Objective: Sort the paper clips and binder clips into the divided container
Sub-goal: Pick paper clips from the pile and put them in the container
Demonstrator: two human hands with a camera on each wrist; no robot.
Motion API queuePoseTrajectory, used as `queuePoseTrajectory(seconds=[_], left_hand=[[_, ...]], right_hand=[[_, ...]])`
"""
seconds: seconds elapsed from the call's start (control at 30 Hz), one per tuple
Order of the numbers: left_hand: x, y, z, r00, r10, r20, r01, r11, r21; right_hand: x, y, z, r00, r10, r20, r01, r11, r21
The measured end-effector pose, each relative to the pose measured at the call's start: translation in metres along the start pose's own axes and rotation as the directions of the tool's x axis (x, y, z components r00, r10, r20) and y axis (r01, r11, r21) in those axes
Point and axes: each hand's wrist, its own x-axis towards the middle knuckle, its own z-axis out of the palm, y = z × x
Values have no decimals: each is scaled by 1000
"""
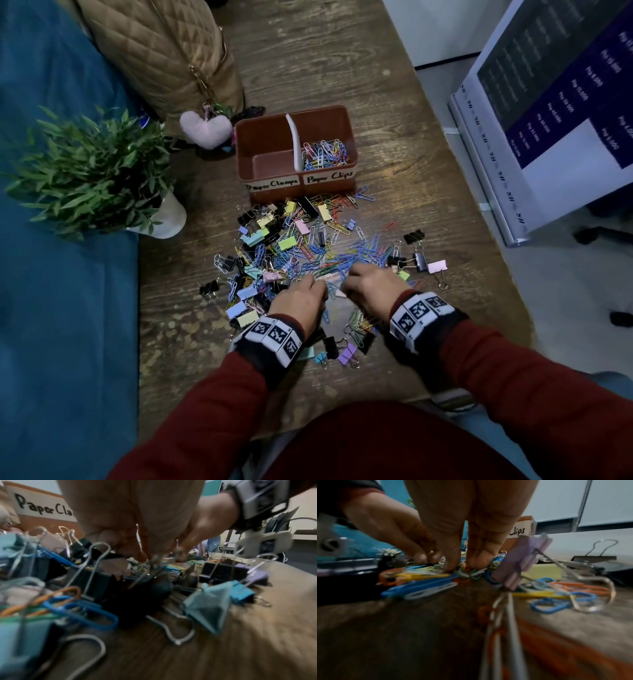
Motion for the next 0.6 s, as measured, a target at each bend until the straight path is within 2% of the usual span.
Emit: queuePoseTrajectory(seconds=[0.07,0.13,0.17,0.23,0.3,0.4,0.53,0.6], left_hand=[[-6,1,-2,1000,-4,-8,4,999,-34],[-12,-1,-2,1000,16,-5,-16,999,-29],[-14,-1,-2,999,33,5,-33,999,-4],[-20,-3,-2,999,42,25,-43,998,35],[-24,-2,-3,999,24,38,-25,999,32],[-21,1,-9,999,-12,31,13,1000,-20],[-7,5,-25,992,-108,-59,97,980,-172],[3,3,-33,981,-178,-74,158,962,-225]], right_hand=[[2,2,-6,998,9,-63,-6,999,50],[-3,3,-9,993,-42,-113,47,998,43],[-8,2,-10,992,-82,-97,85,996,28],[-18,0,-7,989,-145,22,145,989,-14],[-22,0,-1,982,-149,113,160,983,-93],[-13,-1,2,995,-70,69,79,987,-143],[2,-1,-8,991,58,-120,-58,998,3],[5,3,-21,978,156,-137,-146,986,76]])
